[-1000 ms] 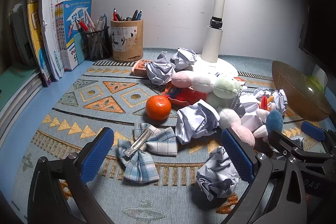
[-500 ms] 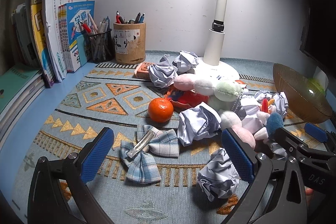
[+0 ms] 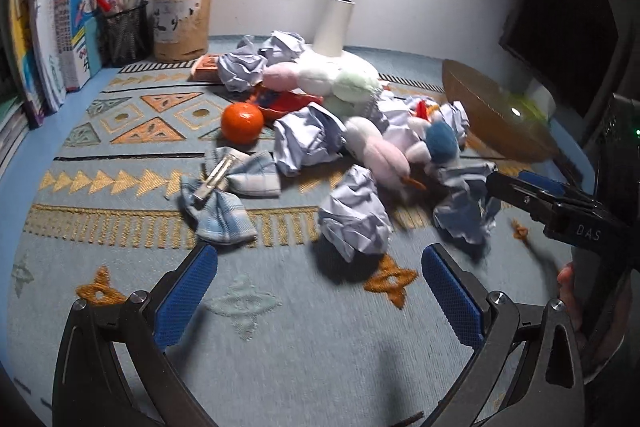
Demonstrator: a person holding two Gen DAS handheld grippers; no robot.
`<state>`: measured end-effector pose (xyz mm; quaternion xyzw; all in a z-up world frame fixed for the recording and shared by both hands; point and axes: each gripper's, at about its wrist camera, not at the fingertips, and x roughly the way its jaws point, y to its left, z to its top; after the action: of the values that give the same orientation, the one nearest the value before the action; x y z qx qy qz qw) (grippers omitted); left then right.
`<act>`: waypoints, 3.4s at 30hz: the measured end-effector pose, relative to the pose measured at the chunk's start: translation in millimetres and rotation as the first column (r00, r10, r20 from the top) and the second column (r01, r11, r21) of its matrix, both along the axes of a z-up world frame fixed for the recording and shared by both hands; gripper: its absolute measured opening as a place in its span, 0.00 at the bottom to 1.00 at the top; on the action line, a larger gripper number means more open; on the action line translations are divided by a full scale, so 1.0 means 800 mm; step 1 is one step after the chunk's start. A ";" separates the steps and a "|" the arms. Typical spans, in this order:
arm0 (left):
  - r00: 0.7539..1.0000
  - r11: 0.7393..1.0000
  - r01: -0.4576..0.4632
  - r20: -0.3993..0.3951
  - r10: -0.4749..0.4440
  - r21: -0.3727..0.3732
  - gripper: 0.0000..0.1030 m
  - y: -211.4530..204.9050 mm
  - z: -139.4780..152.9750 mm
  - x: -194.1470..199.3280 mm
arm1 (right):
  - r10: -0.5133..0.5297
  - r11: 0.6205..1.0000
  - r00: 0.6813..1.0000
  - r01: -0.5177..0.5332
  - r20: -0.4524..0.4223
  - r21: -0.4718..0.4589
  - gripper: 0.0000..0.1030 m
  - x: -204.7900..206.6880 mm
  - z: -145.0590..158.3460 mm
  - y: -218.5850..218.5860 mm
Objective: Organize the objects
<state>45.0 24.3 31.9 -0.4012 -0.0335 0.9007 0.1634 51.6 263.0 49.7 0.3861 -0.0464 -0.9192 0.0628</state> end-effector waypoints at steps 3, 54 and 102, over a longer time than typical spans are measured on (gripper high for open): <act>1.000 1.000 0.014 0.003 -0.014 -0.027 0.99 0.022 -0.004 -0.001 | 0.021 0.999 0.998 -0.020 0.061 -0.029 0.82 0.010 -0.018 0.001; 0.977 0.977 0.113 -0.201 -0.076 0.180 0.83 0.189 0.157 -0.061 | -0.305 0.939 0.944 0.275 -0.127 -0.208 0.63 0.020 0.135 0.247; 0.984 0.990 -0.119 0.122 0.128 -0.077 0.83 -0.055 -0.024 -0.084 | 0.130 0.960 0.971 -0.073 0.198 -0.271 0.63 -0.117 -0.040 -0.091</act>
<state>-22.2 -19.8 12.9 -0.4602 -0.0371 0.8824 0.0908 -42.3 190.2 17.3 0.4731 -0.1538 -0.8535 0.1554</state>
